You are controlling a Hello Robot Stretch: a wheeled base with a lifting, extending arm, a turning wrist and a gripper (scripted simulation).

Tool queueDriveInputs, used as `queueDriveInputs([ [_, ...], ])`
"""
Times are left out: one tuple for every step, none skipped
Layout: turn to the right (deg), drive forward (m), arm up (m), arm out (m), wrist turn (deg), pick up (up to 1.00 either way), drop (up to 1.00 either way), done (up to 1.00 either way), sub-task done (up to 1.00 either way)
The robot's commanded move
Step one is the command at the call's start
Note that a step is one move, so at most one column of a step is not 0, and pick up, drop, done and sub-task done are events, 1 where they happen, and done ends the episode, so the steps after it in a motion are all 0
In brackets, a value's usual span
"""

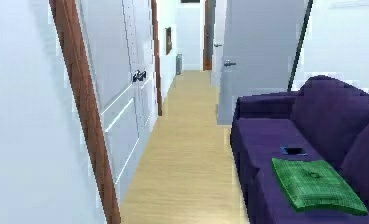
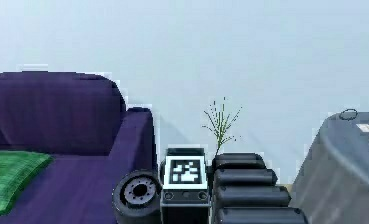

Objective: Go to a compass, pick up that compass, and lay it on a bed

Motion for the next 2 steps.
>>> queueDriveInputs([
  [0.0,1.0,0.0,0.0,0.0,0.0,0.0,0.0,0.0],
  [0.0,1.0,0.0,0.0,0.0,0.0,0.0,0.0,0.0],
])
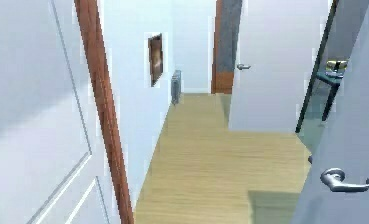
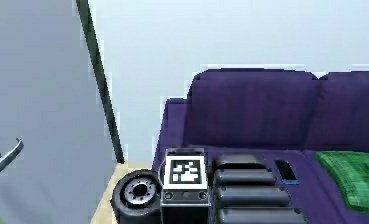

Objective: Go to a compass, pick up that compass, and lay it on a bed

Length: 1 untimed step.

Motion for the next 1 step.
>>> queueDriveInputs([
  [3.0,0.0,0.0,0.0,0.0,0.0,0.0,0.0,0.0],
])
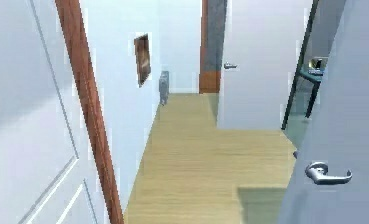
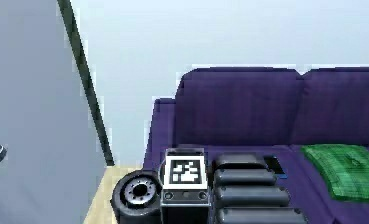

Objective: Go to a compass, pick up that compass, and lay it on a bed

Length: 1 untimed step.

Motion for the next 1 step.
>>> queueDriveInputs([
  [0.0,0.85,0.0,0.0,0.0,0.0,0.0,0.0,0.0],
])
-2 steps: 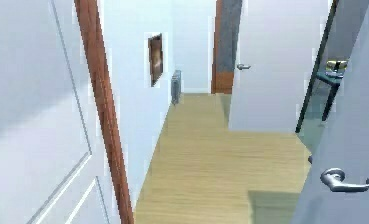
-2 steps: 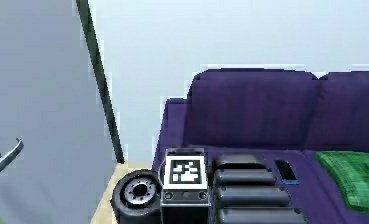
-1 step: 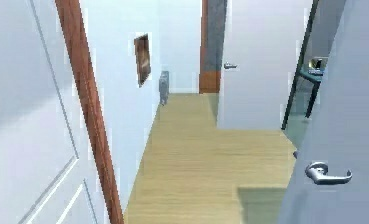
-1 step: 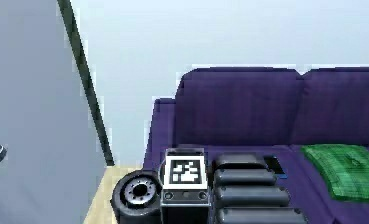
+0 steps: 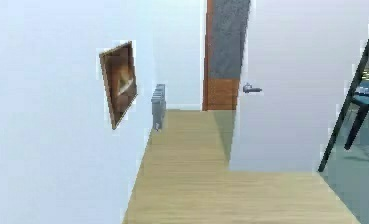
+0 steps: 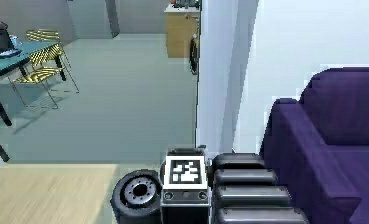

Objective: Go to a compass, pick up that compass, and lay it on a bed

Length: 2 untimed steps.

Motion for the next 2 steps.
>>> queueDriveInputs([
  [0.0,1.0,0.0,0.0,0.0,0.0,0.0,0.0,0.0],
  [0.0,0.95,0.0,0.0,0.0,0.0,0.0,0.0,0.0],
])
